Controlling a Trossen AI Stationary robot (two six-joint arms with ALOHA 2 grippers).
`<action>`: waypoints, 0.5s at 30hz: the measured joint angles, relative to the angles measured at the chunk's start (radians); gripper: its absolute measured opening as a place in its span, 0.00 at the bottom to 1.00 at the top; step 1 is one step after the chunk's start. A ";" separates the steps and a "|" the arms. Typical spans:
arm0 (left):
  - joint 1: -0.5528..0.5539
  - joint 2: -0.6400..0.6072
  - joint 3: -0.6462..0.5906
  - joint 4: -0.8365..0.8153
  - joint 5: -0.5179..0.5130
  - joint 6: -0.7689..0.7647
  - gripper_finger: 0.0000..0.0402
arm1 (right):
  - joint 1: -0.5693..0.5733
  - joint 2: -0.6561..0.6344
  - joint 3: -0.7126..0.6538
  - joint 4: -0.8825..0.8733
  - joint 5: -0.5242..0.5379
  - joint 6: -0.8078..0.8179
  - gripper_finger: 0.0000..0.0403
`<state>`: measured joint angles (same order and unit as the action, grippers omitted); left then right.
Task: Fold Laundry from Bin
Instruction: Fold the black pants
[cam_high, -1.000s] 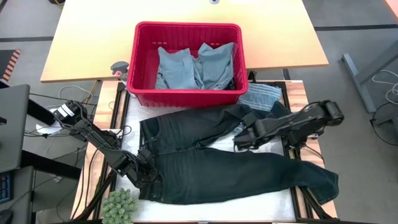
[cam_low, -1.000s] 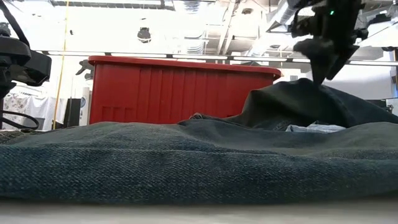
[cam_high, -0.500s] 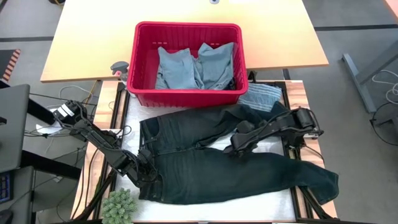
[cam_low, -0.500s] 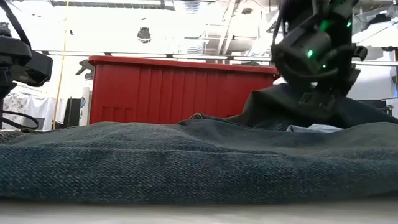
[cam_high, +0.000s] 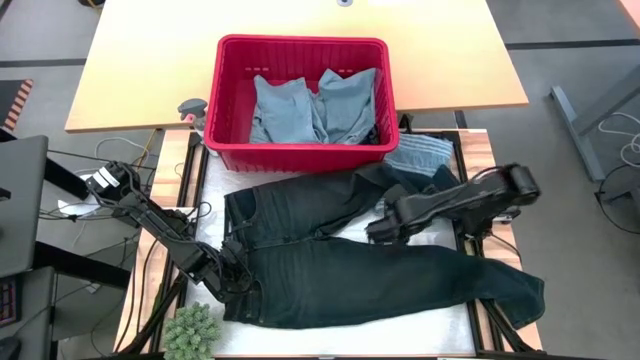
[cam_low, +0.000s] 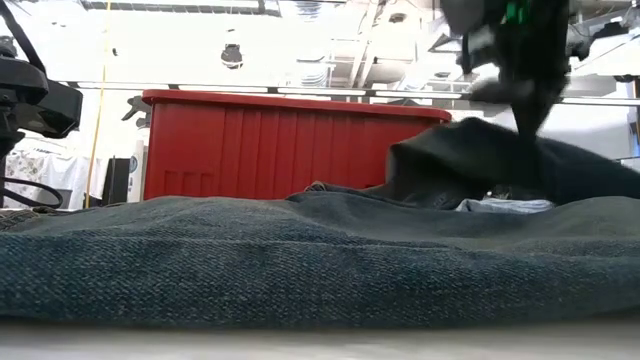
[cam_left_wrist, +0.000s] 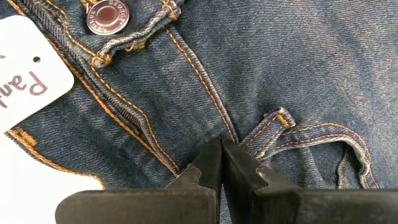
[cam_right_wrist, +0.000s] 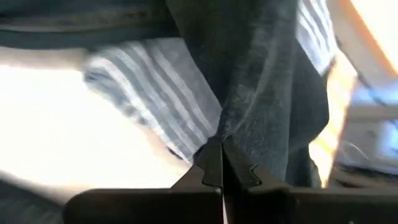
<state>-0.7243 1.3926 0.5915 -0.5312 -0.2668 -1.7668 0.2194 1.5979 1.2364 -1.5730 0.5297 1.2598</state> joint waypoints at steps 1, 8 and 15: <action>0.000 0.000 0.000 0.000 0.000 0.000 0.00 | -0.001 -0.035 0.020 -0.001 -0.010 -0.033 0.04; 0.000 0.000 0.000 0.000 -0.009 0.003 0.00 | -0.061 -0.264 0.191 -0.001 -0.223 -0.339 0.04; 0.000 0.000 0.000 0.000 -0.017 0.005 0.00 | -0.176 -0.435 0.430 0.003 -0.546 -0.600 0.04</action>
<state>-0.7242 1.3926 0.5915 -0.5312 -0.2841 -1.7620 0.0434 1.1634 1.6666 -1.5695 -0.0160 0.6602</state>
